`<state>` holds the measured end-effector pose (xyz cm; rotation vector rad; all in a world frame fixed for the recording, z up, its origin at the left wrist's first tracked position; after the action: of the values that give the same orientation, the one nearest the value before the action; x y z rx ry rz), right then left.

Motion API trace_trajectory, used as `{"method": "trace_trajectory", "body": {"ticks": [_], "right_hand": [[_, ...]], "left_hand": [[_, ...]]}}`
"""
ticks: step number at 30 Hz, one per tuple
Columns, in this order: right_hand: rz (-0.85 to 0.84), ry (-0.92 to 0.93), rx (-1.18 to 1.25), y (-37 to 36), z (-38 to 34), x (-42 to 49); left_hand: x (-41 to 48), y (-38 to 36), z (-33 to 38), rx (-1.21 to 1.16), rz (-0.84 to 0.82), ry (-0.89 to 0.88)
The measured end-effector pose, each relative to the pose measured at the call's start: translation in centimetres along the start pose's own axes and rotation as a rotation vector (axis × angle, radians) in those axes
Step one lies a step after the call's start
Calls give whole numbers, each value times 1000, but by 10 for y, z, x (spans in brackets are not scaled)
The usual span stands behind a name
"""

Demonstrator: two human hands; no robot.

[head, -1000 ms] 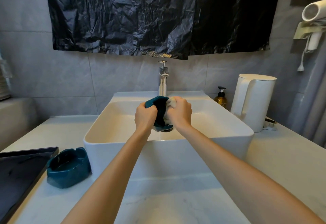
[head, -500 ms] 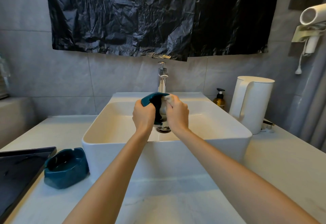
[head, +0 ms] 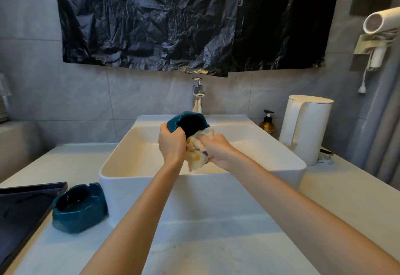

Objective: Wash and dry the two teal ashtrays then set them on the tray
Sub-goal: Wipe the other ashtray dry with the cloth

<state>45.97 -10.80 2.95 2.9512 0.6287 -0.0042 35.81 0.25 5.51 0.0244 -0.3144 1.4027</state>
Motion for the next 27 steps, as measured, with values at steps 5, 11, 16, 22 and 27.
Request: {"method": "trace_trajectory", "body": {"ticks": [5,11,16,22,27], "right_hand": [[-29,147,-131,47,-24,3],[162,302,33,83,-58,20],[-131,267,60,48,-40,14],[-239,261,-106,30,-21,8],[83,321,-110,44,-24,27]], "left_hand": [[7,2,-9,-59,7,101],[-5,-20,-9,-58,-169,131],[-8,-28,-11,-27,-256,146],[-17,-39,-5,-26,-385,91],[-20,-44,-6,1,-416,65]]}}
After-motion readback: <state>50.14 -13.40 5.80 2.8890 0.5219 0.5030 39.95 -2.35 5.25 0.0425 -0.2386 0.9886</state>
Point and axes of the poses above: each hand's wrist, its own x-axis towards the middle knuckle, its own y-axis out of the back of the hand, z = x × y, the point moved 10 cm from there along x, towards the middle knuckle, and after that the axes turned 14 degrees about z, right-handed, at the moved point
